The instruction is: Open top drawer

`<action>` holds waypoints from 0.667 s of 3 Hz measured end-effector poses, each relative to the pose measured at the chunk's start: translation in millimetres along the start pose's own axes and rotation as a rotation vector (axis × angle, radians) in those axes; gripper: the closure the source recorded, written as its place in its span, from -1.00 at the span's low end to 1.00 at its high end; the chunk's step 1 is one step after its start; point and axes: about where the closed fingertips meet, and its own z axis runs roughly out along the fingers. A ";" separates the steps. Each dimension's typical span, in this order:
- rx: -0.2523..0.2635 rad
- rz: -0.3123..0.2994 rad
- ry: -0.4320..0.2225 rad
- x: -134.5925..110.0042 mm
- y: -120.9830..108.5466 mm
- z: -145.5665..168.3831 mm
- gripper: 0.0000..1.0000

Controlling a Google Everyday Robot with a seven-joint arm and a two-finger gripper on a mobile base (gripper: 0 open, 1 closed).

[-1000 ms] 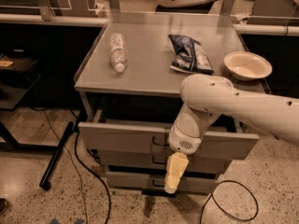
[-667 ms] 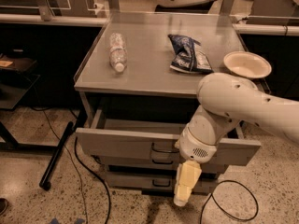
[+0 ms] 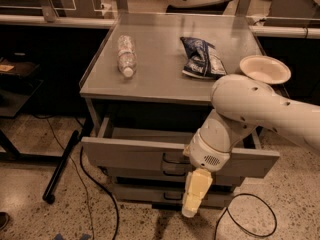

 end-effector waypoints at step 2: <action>-0.025 -0.033 0.008 -29.2 -10.6 21.5 -1.00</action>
Offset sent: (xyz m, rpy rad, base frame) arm 0.0182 0.0483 -0.0255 -0.0010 0.0278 0.0540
